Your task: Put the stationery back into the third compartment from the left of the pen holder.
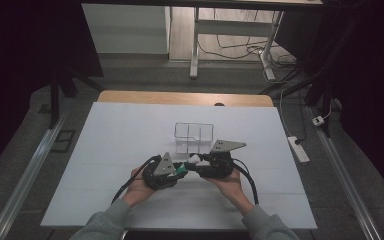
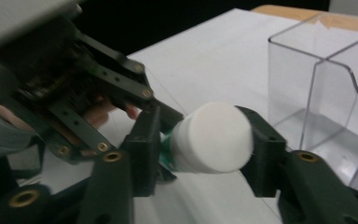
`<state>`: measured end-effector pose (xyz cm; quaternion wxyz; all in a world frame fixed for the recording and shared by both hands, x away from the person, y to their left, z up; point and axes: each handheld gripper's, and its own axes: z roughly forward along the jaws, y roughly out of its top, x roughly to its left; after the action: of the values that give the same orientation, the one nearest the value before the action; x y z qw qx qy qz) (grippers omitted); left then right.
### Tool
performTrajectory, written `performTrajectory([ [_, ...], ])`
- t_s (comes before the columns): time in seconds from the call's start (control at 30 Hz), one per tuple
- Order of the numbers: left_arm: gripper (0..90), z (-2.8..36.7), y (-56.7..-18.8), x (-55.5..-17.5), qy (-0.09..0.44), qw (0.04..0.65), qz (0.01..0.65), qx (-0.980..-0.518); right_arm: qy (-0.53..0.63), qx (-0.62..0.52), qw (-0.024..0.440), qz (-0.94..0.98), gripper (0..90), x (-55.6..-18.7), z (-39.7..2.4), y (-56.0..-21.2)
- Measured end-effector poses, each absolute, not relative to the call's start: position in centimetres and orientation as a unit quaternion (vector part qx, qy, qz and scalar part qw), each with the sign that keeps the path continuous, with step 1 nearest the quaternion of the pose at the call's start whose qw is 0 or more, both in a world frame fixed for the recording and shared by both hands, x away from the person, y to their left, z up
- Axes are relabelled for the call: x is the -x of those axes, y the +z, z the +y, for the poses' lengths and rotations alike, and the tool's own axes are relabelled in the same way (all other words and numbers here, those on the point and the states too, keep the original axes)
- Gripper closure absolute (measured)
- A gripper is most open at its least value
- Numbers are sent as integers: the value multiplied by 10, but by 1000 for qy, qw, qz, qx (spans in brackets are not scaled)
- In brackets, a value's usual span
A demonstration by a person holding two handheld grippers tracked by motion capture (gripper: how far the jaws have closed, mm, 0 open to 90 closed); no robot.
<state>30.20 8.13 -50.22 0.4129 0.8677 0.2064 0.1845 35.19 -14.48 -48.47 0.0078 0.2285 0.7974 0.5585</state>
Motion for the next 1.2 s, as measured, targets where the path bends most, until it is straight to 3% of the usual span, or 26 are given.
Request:
performTrajectory([
  [0.2, 611, 80, -505, -304, 180, 404, 221, -869, 556, -200, 20, 806, 633, -346, -142, -481],
  [0.53, 392, 91, -504, -309, 166, 404, 269, -858, 560, -196, 61, 803, 635, -346, -152, -470],
  [1.2, 332, 131, -496, -301, 176, 401, 298, -848, 573, -202, 89, 789, 634, -349, -171, -451],
])
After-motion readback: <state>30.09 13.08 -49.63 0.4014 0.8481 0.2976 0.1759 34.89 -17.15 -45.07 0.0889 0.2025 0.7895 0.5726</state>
